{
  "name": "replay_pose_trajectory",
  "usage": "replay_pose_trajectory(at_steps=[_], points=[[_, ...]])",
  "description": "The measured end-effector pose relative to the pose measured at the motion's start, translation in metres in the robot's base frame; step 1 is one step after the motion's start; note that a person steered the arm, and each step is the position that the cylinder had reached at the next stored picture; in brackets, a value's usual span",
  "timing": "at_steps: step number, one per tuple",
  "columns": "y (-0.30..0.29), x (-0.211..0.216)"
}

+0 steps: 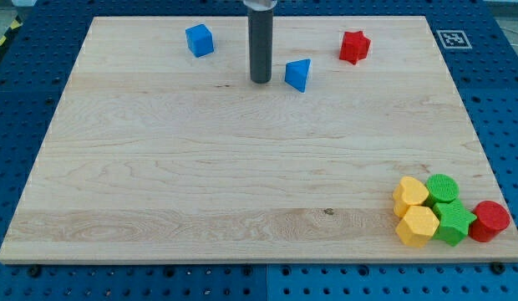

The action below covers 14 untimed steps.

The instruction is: Place the blue triangle above the red circle

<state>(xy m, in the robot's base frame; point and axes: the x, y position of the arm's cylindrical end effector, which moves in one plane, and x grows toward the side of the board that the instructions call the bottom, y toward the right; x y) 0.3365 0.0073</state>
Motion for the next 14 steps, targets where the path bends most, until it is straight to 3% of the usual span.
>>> replay_pose_trajectory(at_steps=[4,8,9,11,14], points=[[0.127,0.006],[0.154,0.092],[0.183,0.092],[0.173,0.105],[0.245,0.121]])
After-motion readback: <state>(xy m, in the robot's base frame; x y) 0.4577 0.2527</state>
